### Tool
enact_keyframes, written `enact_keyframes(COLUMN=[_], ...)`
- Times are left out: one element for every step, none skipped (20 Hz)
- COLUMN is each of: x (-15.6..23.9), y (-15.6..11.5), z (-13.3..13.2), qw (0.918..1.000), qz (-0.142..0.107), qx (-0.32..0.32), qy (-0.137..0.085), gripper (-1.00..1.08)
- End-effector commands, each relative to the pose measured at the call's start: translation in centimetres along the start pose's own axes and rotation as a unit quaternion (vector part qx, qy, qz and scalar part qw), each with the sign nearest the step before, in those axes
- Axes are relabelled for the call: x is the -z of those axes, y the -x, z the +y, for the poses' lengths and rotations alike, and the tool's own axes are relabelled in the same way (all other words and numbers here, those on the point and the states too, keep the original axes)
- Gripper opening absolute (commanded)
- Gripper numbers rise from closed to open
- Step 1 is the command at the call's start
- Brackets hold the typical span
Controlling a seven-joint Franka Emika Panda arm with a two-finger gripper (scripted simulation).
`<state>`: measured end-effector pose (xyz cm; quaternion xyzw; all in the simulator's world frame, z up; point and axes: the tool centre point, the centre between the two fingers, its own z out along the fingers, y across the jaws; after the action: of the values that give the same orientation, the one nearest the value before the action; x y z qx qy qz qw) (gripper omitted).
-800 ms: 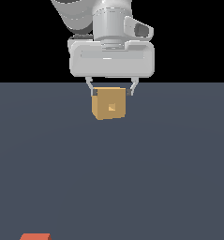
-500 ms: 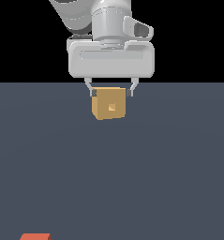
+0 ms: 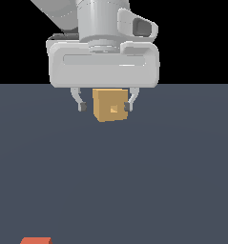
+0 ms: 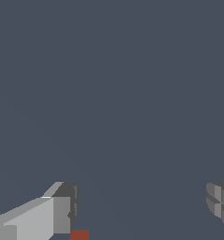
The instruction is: Insert the peg into the horizontal hole in a box.
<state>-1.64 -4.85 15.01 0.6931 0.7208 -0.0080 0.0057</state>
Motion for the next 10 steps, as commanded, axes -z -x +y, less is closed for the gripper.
enact_keyframes(x=[-0.8,-1.2,-1.5,-1.9,-2.3,-2.7,-3.1,-3.5,-3.9,-4.3], y=[2.6,3.8,5.0,6.3,7.5,8.8,10.0,11.3,12.5,13.7], z=[-0.8,-1.2,-1.6,-1.9,-2.3,-2.7,-3.1,-3.4,-3.8,-4.2], qw=[1.0,1.0,1.0,1.0,1.0,1.0,1.0,1.0,1.0,1.0], qz=[0.001,0.001,0.001,0.002,0.002,0.002,0.003,0.003,0.003,0.004], qx=[-0.002,-0.002,-0.002,-0.003,-0.003,-0.004,-0.004,-0.005,-0.005,-0.006], qy=[0.0,0.0,0.0,0.0,0.0,0.001,0.001,0.001,0.001,0.001], gripper=[1.0,1.0,1.0,1.0,1.0,1.0,1.0,1.0,1.0,1.0])
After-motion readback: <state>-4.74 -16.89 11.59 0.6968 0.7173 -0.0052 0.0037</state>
